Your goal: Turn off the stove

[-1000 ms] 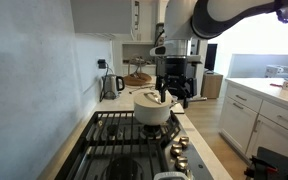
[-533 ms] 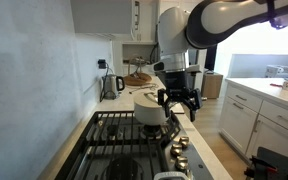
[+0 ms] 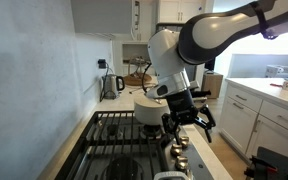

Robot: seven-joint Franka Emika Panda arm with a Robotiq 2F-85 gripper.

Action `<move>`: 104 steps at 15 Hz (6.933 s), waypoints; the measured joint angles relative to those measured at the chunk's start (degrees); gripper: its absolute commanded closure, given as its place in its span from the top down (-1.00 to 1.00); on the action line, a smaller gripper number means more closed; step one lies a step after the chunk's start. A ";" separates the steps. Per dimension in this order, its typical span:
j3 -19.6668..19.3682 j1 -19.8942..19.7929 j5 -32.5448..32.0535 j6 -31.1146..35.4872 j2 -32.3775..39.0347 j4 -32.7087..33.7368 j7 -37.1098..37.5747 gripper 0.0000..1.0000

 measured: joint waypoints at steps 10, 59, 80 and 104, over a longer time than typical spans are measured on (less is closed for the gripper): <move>0.95 0.11 1.42 -2.12 0.48 -0.61 -2.15 1.00; 3.99 3.47 -9.90 32.87 -9.52 -24.88 9.35 0.49; 3.74 3.33 -10.02 37.08 -7.31 -24.49 9.34 -0.90; 3.51 3.28 -8.87 37.20 -7.11 -24.45 72.53 -0.90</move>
